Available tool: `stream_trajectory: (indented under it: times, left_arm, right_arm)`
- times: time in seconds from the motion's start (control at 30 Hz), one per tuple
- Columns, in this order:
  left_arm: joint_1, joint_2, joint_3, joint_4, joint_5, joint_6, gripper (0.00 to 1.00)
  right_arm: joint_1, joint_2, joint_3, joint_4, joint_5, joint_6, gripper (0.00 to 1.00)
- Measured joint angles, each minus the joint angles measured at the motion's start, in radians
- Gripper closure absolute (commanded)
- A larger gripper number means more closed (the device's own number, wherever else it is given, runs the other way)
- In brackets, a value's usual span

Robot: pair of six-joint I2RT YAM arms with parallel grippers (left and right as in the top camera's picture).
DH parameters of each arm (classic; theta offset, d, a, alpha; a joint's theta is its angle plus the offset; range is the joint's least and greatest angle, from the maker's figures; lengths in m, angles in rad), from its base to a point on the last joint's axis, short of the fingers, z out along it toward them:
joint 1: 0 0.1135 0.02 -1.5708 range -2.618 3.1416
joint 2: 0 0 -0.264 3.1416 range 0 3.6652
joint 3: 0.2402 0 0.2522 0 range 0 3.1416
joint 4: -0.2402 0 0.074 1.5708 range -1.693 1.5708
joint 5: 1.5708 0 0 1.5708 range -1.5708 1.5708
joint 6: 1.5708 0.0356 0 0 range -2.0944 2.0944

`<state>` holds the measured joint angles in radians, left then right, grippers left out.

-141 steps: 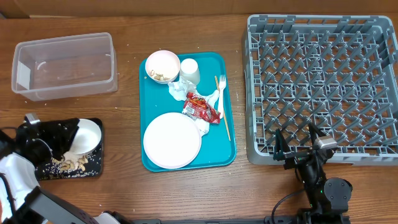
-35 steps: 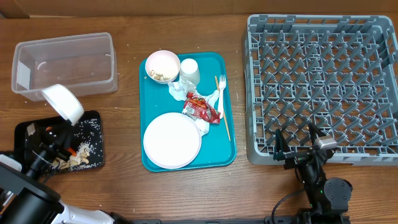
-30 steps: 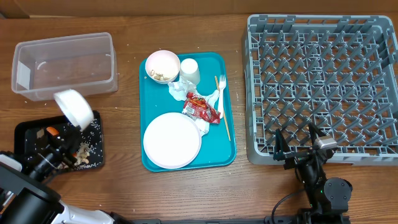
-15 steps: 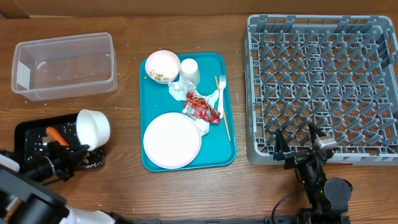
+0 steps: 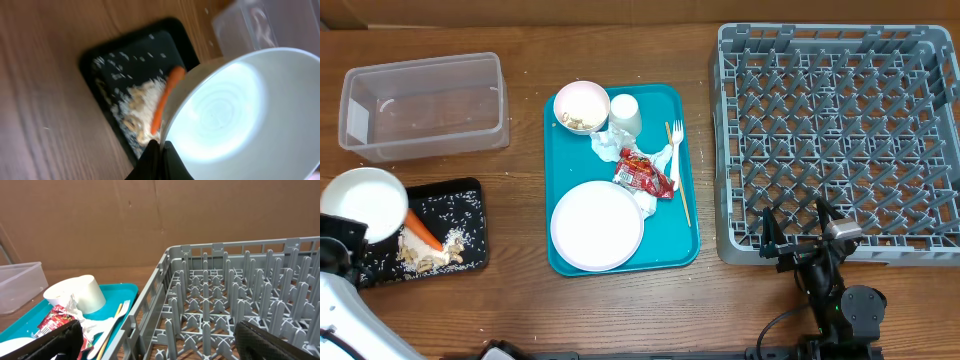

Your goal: Sort waste into correct bins and load items into the dishwasher rack

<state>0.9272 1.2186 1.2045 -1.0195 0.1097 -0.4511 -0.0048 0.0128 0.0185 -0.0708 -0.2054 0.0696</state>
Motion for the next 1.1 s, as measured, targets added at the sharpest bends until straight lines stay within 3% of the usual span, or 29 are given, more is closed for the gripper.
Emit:
stream_trajectory:
  times: [0.2, 0.3, 0.5, 0.7, 0.83, 1.1]
  left_arm:
    - [-0.127, 0.001, 0.043, 0.039, -0.337, -0.042, 0.96]
    - [-0.233, 0.007, 0.048, 0.075, -0.588, -0.014, 0.96]
    - [-0.443, 0.117, 0.057, 0.219, -1.105, 0.244, 0.96]
    - [-0.540, 0.310, 0.060, 0.360, -1.446, 0.542, 0.96]
    - [-0.581, 0.393, 0.060, 0.400, -1.552, 0.692, 0.96]
    - [-0.600, 0.404, 0.060, 0.480, -1.626, 0.960, 0.96]
  right_arm:
    - [0.000, 0.000, 0.000, 0.000, -0.001, 0.000, 0.00]
    - [0.000, 0.000, 0.000, 0.000, 0.000, 0.000, 0.00]
    - [0.000, 0.000, 0.000, 0.000, 0.000, 0.001, 0.00]
    - [0.000, 0.000, 0.000, 0.000, -0.001, 0.000, 0.00]
    - [0.000, 0.000, 0.000, 0.000, 0.000, 0.000, 0.00]
    - [0.000, 0.000, 0.000, 0.000, 0.000, 0.000, 0.00]
